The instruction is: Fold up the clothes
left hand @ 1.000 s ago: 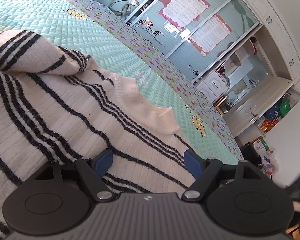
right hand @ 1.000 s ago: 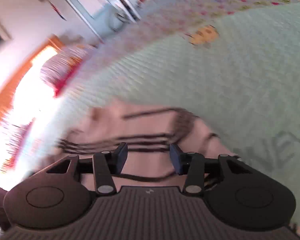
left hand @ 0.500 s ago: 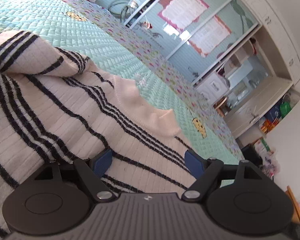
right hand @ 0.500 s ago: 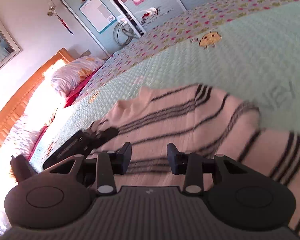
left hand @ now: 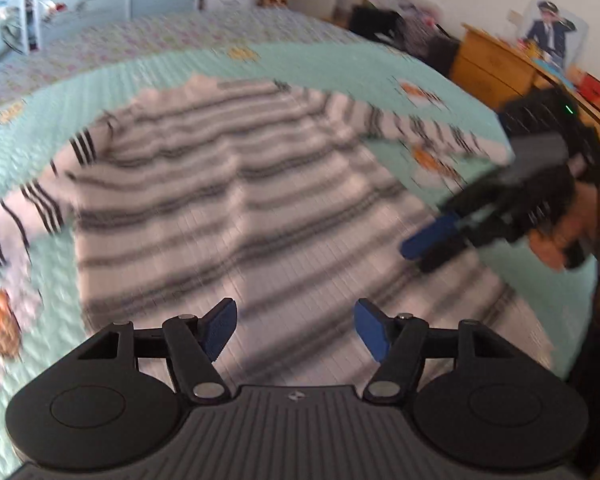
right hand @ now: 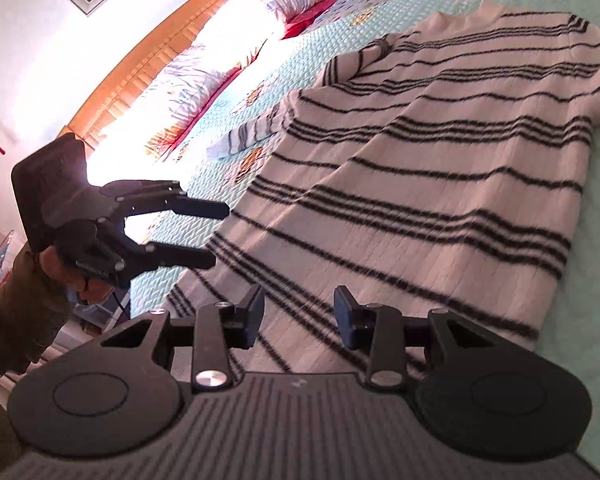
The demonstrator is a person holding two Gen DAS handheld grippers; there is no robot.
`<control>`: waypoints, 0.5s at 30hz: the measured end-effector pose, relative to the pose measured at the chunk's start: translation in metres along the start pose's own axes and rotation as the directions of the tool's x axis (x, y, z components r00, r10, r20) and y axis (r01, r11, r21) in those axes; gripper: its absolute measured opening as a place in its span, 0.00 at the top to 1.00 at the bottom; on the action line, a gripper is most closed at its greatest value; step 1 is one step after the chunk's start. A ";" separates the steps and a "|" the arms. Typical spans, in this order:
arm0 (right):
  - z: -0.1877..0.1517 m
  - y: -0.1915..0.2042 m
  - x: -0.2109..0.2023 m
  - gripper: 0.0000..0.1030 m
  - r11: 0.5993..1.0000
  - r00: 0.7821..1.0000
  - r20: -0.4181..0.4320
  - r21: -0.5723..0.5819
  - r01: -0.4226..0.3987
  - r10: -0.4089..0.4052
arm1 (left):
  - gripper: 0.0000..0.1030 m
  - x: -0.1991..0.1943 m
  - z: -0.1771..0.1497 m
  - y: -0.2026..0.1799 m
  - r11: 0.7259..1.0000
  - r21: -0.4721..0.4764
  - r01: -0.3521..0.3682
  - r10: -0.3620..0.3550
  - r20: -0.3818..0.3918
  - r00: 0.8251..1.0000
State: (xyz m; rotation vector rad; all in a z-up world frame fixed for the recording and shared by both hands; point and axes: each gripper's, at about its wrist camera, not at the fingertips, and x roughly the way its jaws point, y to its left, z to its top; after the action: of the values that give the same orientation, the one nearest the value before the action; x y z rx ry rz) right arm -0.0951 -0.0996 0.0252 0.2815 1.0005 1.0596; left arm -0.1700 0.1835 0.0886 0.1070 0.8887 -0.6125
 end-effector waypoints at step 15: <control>0.067 -0.071 0.050 0.60 0.997 0.986 -0.149 0.001 -0.079 0.078 | 0.35 0.095 0.048 0.080 0.976 -0.178 0.130 -0.149 -0.098 0.984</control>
State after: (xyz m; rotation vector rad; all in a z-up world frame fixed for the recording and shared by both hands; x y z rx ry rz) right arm 0.0064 -0.0766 -0.0097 0.2416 1.1279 1.1681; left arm -0.0484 0.1899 0.0344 -0.0774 1.0593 -0.6632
